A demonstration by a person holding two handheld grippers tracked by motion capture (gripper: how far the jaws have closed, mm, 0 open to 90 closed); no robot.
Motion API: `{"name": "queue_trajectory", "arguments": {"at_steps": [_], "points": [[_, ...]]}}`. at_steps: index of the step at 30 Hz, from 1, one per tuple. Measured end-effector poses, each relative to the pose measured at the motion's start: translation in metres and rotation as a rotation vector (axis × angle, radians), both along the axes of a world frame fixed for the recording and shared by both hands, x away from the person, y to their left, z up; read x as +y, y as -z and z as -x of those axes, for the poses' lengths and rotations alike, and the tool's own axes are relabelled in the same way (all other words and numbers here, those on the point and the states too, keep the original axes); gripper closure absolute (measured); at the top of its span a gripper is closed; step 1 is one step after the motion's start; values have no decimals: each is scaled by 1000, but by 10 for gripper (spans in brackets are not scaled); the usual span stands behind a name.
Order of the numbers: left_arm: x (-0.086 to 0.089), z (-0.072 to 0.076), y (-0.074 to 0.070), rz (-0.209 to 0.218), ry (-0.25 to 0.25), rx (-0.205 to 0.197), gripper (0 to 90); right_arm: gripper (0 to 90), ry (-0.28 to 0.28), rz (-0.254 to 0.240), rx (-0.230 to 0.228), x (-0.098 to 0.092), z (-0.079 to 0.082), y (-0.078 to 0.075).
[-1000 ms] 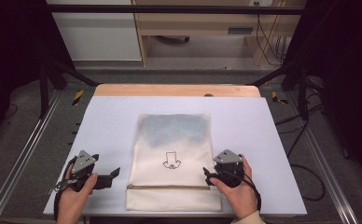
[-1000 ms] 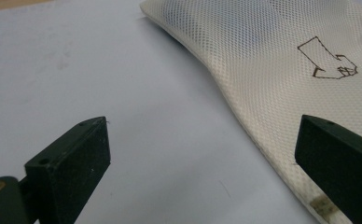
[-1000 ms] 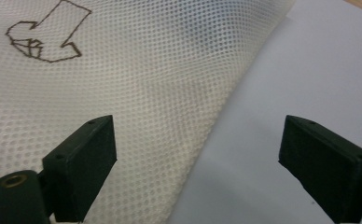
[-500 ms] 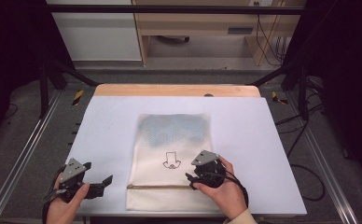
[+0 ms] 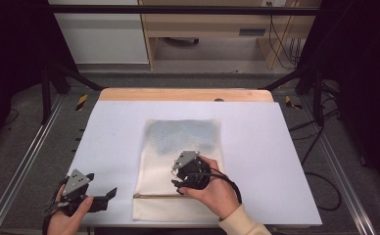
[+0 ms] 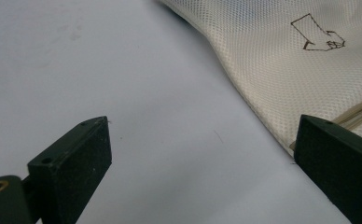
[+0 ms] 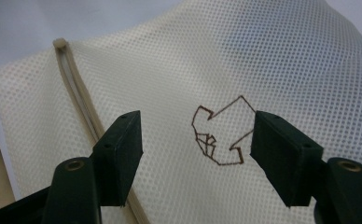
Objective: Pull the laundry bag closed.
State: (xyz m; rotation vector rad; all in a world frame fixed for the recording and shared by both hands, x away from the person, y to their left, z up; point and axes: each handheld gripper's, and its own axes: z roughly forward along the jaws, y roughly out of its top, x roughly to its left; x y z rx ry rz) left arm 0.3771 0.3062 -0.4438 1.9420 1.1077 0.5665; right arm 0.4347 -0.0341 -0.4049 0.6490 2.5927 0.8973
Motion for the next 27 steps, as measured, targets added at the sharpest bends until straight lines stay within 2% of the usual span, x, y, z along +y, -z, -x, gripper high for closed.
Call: {"name": "queue_trajectory", "arguments": {"at_steps": [6, 10, 12, 15, 17, 18, 23, 27], "points": [[3, -1, -2, 25, -7, -2, 41, 491, -59, 4, -20, 17, -3, -8], [4, -1, -2, 24, -14, -3, 44, 555, -108, 9, -21, 29, 0, -11], [5, -1, -2, 24, -9, -5, 44, 563, -115, 14, -17, 32, 0, -11], [4, -1, -3, 32, -3, -10, 44, 625, -146, 13, -40, 47, 0, -14], [4, -1, -3, 28, -4, -11, 44, 626, -152, 9, -33, 51, -1, -14], [3, -1, -2, 23, 2, -4, 44, 658, -167, 19, -15, 59, -3, -14], [3, -2, -2, 15, 9, 3, 49, 708, -208, 40, 34, 74, -10, -12], [3, -2, -3, 16, 11, -4, 50, 746, -236, 56, 50, 83, -11, -10]]}}
